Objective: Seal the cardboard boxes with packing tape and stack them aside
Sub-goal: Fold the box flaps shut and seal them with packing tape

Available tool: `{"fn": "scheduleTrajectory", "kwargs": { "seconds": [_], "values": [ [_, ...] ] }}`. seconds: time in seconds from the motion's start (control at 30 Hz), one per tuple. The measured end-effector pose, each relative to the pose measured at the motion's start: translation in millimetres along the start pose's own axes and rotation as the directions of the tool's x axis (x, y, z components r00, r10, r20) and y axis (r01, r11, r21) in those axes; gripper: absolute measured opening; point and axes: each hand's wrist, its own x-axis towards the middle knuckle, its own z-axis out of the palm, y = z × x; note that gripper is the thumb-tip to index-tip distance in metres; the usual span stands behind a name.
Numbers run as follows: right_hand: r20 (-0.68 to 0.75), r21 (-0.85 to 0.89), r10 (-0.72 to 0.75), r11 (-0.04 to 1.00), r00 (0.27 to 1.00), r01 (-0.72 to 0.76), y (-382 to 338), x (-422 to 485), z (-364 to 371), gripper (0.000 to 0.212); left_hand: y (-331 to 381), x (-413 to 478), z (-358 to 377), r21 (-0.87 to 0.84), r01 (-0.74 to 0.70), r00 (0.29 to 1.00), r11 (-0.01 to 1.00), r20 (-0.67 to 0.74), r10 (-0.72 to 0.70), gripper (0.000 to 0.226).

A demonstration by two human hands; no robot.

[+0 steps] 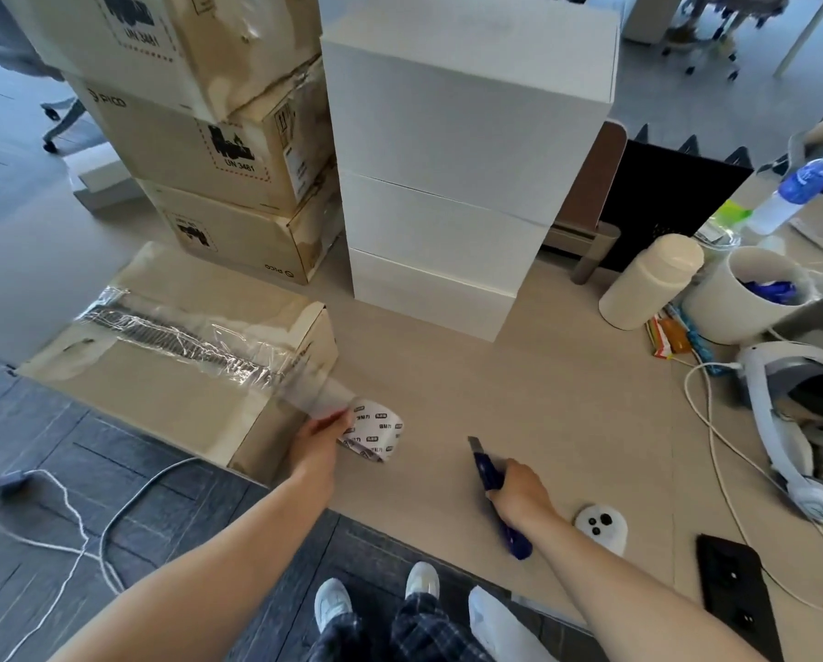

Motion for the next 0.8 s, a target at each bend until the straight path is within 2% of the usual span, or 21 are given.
{"fn": "scheduleTrajectory", "kwargs": {
  "seconds": [0.17,0.23,0.27,0.33,0.37,0.43,0.5,0.57,0.7,0.77,0.8],
  "values": [
    [-0.066,-0.005,-0.199,0.98,0.978,0.199,-41.2,6.5,-25.2,0.027,-3.6,-2.6,0.9,-0.119,0.036,0.999,0.992,0.024,-0.034,0.034],
    [-0.1,-0.103,-0.387,0.92,0.917,0.377,-73.2,8.1,-42.8,0.018,-9.1,-3.8,0.6,-0.137,0.021,0.999,0.99,-0.025,-0.025,0.019],
    [-0.097,-0.185,-0.503,0.857,0.859,0.481,-90.2,9.7,-50.3,0.016,-10.9,-4.5,1.1,-0.13,0.02,0.998,0.991,-0.05,-0.026,0.014],
    [-0.042,-0.381,-0.717,0.655,0.696,0.652,-124.9,10.2,-60.2,0.019,-12.0,-5.3,2.5,-0.092,0.013,0.996,0.996,-0.084,-0.021,0.016],
    [-0.006,-0.488,-0.813,0.511,0.583,0.708,-143.2,9.3,-63.5,0.023,-11.0,-4.2,2.4,-0.067,0.007,0.995,0.998,-0.095,-0.013,0.016],
    [0.09,-0.663,-0.949,0.169,0.302,0.729,-173.8,8.7,-62.0,0.022,-9.7,-1.1,1.6,0.004,-0.024,0.994,1.0,-0.105,0.025,0.011],
    [0.187,-0.721,-0.981,-0.102,0.05,0.685,-191.5,8.3,-52.3,0.023,-5.8,-2.8,1.0,0.091,-0.056,0.992,0.994,-0.11,0.066,0.011],
    [0.212,-0.718,-0.973,-0.215,-0.086,0.662,-202.6,7.8,-42.4,0.026,-7.2,-0.5,0.1,0.112,-0.058,0.991,0.992,-0.117,0.072,0.013],
    [0.16,-0.743,-0.965,-0.257,-0.208,0.618,-213.0,13.6,-30.7,0.026,-6.7,0.5,3.0,0.133,-0.047,0.984,0.99,-0.164,0.068,0.015],
    [0.17,-0.76,-0.964,-0.26,-0.203,0.596,-211.5,17.4,-32.1,0.022,-6.0,2.7,2.8,0.082,-0.039,0.987,0.996,-0.152,0.051,0.014],
    [0.155,-0.77,-0.976,-0.216,-0.153,0.6,-209.5,19.9,-35.9,0.019,-1.8,-0.6,2.7,0.051,-0.038,0.988,0.998,-0.149,0.046,0.015]
  ]
}}
